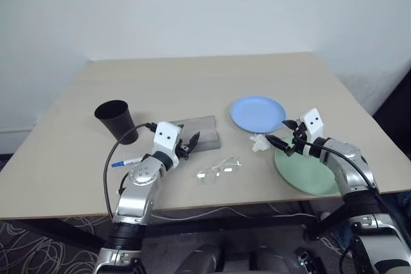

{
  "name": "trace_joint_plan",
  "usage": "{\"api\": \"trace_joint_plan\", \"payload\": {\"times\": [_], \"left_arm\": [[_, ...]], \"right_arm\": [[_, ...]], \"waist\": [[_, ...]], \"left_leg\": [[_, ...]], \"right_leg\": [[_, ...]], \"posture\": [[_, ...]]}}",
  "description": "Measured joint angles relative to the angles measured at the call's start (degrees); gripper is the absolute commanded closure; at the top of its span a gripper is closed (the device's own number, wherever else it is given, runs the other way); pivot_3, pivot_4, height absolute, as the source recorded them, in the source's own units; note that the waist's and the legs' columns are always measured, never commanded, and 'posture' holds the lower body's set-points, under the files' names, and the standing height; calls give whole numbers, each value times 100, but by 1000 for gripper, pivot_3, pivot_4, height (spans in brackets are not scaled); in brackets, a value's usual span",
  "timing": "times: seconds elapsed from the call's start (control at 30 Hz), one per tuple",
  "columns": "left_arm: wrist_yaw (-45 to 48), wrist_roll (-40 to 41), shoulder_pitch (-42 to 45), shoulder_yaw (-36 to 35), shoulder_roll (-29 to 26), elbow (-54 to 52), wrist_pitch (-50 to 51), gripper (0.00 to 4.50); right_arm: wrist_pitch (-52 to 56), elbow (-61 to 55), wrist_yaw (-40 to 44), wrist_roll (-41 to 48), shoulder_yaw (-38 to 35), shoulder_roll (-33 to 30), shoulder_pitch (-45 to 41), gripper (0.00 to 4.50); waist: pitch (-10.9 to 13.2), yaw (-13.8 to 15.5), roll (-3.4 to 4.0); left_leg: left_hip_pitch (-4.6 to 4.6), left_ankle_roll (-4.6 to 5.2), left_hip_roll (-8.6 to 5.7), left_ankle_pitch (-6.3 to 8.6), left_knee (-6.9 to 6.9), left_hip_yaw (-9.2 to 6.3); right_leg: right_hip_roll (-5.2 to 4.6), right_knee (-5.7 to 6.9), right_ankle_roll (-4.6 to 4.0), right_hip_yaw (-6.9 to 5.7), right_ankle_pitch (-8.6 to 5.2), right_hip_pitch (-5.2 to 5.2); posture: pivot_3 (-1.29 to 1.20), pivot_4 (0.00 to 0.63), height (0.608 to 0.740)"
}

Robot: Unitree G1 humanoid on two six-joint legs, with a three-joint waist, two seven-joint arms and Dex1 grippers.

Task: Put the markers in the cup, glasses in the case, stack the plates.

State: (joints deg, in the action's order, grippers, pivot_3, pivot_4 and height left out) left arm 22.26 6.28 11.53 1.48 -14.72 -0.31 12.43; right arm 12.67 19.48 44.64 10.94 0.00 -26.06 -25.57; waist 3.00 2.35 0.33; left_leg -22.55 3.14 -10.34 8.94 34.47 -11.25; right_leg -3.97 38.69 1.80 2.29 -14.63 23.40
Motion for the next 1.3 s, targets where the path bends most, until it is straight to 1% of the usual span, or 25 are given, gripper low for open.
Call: {"api": "trace_joint_plan", "payload": {"times": [0.3, 0.5, 0.63, 0.83, 1.03, 1.2, 1.3], "left_arm": [[42, 13, -4, 12, -13, -5, 18, 1654], [218, 90, -4, -27, -143, -7, 18, 1654], [457, 194, -14, -127, -425, -9, 18, 1654], [686, 384, -162, -620, -899, 45, -27, 1654], [884, 550, -175, -753, -1014, 101, 1, 1654], [1056, 577, -34, -735, -1031, 265, -2, 1654], [1185, 610, 24, -712, -1027, 265, 2, 1654]], "right_arm": [[6, -28, -30, -2, 19, 45, -18, 0], [65, -253, -85, -1, 19, 44, 35, 0], [136, -414, -139, 1, 19, 46, 200, 0], [236, -656, -295, 4, 18, 183, 408, 0], [537, -1183, -374, 40, 64, 254, 605, 0], [1469, -1845, -664, 228, -5, 251, 633, 0], [2392, -2466, -977, 307, -34, 244, 630, 0]], "waist": [[0, 0, 0], [0, 0, 0], [0, -1, 0], [0, -24, 1], [1, 15, 0], [1, 15, 0], [1, 15, 0]], "left_leg": [[0, 0, 0, 0, 0, 0], [0, 0, 1, 0, 0, 0], [-1, 0, 1, 0, 0, 0], [0, -1, 4, 1, -2, 0], [-3, 0, 3, 1, -2, 2], [-4, 0, 8, 1, -2, 2], [-7, -1, 9, 2, -7, 2]], "right_leg": [[0, 0, 0, 0, 0, 0], [0, 0, 0, 0, 0, 2], [0, 0, -1, 1, 0, 3], [1, 1, -3, 2, -1, 5], [-2, 0, -13, 2, -7, 4], [-1, 2, -14, 6, -8, 10], [-3, 1, -15, 8, -8, 13]], "posture": [[0, 0, 740], [0, 0, 740], [0, 0, 740], [0, 0, 740], [0, 0, 740], [0, 0, 740], [0, 0, 740]]}}
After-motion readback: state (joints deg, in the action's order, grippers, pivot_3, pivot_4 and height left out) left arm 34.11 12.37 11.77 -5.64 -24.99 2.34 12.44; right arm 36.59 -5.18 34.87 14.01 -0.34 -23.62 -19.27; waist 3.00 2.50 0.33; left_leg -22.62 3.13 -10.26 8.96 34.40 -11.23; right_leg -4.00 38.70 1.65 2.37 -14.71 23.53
